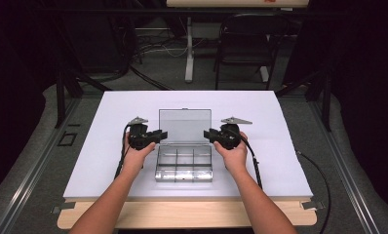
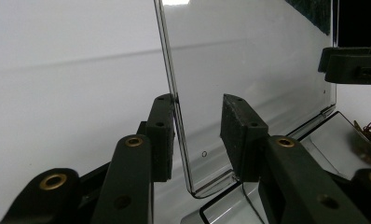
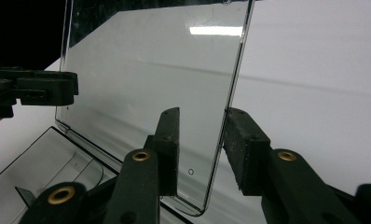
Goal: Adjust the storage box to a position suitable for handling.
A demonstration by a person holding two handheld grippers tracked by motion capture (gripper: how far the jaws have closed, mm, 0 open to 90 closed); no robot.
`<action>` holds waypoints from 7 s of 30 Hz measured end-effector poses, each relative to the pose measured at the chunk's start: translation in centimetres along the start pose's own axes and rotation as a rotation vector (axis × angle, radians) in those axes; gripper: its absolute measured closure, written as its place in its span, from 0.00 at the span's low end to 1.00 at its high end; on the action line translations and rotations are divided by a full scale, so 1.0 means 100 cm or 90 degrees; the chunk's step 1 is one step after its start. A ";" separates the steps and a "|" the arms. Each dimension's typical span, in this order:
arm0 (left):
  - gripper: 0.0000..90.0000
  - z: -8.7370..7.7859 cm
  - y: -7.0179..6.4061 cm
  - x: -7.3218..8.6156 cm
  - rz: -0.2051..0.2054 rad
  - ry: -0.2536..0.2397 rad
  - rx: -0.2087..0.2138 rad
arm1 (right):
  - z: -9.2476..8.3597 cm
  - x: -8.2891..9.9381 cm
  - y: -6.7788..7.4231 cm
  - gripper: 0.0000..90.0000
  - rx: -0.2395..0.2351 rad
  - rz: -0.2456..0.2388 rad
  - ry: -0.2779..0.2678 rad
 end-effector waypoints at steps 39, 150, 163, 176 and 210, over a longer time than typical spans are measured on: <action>0.68 0.006 0.006 0.005 -0.024 0.014 -0.002 | 0.009 0.013 -0.001 0.64 0.002 0.025 0.044; 0.50 0.016 0.010 0.020 -0.113 0.053 0.006 | 0.016 0.027 -0.003 0.50 0.006 0.142 0.103; 0.47 0.016 0.011 0.022 -0.114 0.059 -0.002 | 0.016 0.028 -0.004 0.50 0.010 0.169 0.108; 0.47 0.016 0.011 0.023 -0.108 0.062 -0.005 | 0.016 0.031 -0.005 0.49 0.015 0.196 0.121; 0.50 -0.003 0.016 0.017 -0.099 0.043 -0.011 | -0.003 0.015 -0.006 0.52 0.022 0.174 0.095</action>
Point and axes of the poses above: each handheld gripper's, and its own axes: z roughly forward along the jaws, x roughly out of its underside, y roughly to its left, the point moved 8 cm from there along z, roughly forward along the jaws, and after that the axes turned 10 degrees about -y, right-handed, at the moved point
